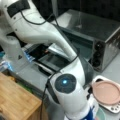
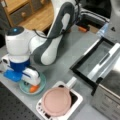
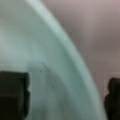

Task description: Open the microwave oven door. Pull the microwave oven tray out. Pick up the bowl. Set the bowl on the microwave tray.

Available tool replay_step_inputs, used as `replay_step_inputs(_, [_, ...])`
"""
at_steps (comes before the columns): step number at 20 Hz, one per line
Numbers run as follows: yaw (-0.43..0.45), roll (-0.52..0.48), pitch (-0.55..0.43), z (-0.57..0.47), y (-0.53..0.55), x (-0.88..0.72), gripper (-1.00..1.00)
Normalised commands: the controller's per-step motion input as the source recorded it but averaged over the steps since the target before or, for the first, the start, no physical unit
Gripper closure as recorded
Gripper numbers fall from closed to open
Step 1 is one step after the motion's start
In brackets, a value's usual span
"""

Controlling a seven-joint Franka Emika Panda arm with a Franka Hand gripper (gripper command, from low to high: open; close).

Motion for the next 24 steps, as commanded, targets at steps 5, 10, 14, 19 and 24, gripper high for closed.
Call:
replay_step_inputs(5, [-0.119, 0.21, -0.124, -0.06, -0.02, 0.07, 1.0])
replay_step_inputs(10, [-0.142, 0.215, -0.121, -0.11, 0.06, 0.03, 1.0])
replay_step_inputs(14, [-0.13, 0.204, -0.096, -0.06, 0.09, -0.03, 1.0])
replay_step_inputs(19, [-0.097, 0.234, -0.02, 0.07, 0.13, -0.13, 1.0])
replay_step_inputs(24, [-0.079, 0.28, 0.045, 0.15, 0.14, -0.19, 1.0])
